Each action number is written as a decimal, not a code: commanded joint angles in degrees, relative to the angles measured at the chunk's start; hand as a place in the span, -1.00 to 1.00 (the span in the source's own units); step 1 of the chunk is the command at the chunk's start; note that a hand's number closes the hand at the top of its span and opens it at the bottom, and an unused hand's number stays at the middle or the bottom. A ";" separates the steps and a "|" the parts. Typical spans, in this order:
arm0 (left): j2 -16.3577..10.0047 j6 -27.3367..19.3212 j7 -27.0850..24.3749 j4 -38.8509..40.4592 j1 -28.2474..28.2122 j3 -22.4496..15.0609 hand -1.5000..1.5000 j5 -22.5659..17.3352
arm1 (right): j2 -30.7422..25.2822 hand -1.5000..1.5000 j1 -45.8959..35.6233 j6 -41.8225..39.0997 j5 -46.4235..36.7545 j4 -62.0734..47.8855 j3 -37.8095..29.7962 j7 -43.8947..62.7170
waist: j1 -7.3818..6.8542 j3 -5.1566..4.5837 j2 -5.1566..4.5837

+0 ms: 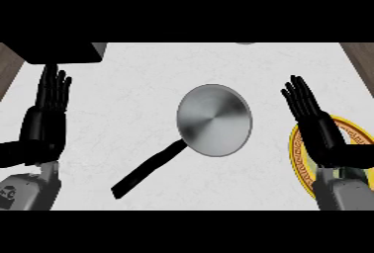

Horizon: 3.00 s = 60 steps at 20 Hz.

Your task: Pick the eggplant from the plate and place it in the pan

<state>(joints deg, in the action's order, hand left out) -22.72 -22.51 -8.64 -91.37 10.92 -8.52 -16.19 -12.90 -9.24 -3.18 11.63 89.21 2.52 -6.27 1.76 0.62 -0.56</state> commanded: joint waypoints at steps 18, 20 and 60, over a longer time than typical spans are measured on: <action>-7.61 4.13 11.17 5.15 -11.93 -8.31 0.00 7.54 | -33.13 -1.00 22.71 7.43 -0.81 -14.87 -23.82 46.41 | -0.90 -0.82 0.65; -6.92 3.29 12.17 2.27 -13.73 -9.13 0.00 8.21 | -34.72 -1.00 21.33 4.25 0.72 -13.34 -23.54 50.52 | -1.79 -0.71 0.72; -1.73 8.47 12.69 1.74 -14.56 -5.23 0.00 13.66 | -34.88 -1.00 -26.52 -37.51 5.46 -58.59 -2.74 67.45 | -3.11 -0.60 0.27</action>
<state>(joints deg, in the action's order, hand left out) -25.68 -13.82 5.71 -90.49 -3.20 -13.94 -3.29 -47.12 -31.74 -34.88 17.67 34.43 -1.10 54.22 -1.21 0.02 -0.17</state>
